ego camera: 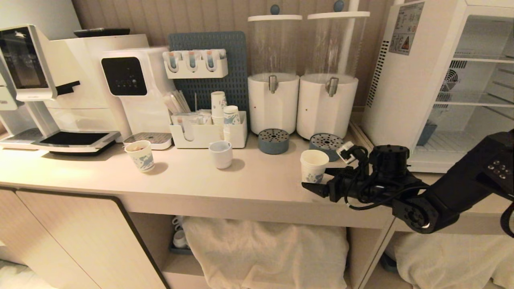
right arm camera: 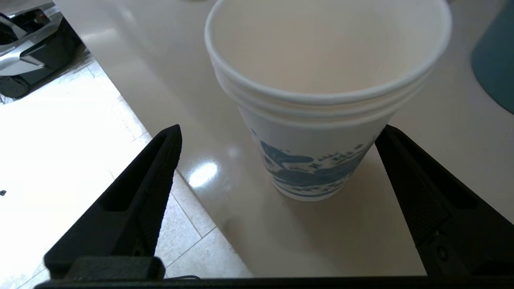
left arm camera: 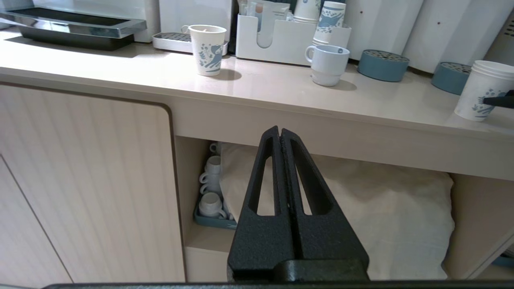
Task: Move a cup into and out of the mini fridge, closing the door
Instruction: Put the paper cup in the freezer
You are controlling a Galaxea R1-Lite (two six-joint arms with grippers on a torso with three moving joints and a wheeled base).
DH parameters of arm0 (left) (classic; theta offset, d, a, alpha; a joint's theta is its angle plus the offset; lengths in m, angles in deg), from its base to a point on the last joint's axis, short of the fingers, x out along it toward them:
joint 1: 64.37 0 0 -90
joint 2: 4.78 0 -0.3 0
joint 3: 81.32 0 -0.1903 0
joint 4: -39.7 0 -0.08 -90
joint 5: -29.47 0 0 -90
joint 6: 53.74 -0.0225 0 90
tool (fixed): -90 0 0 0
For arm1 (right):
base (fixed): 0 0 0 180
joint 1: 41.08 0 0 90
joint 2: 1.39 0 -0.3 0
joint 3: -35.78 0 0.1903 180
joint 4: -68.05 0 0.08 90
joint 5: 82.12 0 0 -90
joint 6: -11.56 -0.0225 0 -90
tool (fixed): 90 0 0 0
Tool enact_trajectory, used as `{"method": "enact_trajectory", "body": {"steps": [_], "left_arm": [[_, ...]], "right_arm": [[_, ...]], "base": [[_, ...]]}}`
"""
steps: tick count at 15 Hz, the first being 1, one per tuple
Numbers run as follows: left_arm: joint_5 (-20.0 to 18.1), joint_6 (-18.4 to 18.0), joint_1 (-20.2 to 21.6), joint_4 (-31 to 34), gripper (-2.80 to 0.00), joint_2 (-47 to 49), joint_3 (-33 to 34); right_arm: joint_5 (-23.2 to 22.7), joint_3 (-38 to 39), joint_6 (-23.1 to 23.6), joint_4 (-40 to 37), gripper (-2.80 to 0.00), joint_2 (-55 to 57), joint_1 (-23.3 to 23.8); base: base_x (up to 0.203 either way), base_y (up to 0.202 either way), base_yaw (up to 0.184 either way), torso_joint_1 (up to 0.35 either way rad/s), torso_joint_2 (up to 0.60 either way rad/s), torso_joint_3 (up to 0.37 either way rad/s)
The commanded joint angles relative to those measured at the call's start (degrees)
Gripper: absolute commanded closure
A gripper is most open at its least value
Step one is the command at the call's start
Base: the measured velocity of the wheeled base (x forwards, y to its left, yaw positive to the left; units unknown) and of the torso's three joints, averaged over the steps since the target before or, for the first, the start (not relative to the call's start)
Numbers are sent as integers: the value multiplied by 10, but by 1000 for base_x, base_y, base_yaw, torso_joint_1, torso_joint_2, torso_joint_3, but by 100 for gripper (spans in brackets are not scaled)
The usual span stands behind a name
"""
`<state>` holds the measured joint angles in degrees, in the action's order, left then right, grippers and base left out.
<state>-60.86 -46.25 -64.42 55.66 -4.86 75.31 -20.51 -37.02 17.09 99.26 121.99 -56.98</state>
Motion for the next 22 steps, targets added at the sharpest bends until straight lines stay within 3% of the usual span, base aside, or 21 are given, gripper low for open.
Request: {"method": "enact_trajectory", "body": {"steps": [1, 2, 3, 15, 22], "left_arm": [[0, 1, 0, -1, 0, -2, 23], [0, 1, 0, -1, 0, -2, 23], [0, 1, 0, -1, 0, -2, 23], [0, 1, 0, -1, 0, -2, 23], [0, 1, 0, -1, 0, -2, 23]], "right_arm": [[-2, -5, 1, 5, -280, 15, -2], [-3, -6, 1, 9, -280, 21, -3], [-3, -11, 2, 10, 0, 26, -3], [-9, -8, -3, -9, 0, 3, -1], [-37, 58, -7, -104, 0, -219, 56]], "base": [[0, 0, 0, 0, 0, 0], [0, 0, 0, 0, 0, 0], [0, 0, 0, 0, 0, 0], [0, 0, 0, 0, 0, 0], [0, 0, 0, 0, 0, 0]]}}
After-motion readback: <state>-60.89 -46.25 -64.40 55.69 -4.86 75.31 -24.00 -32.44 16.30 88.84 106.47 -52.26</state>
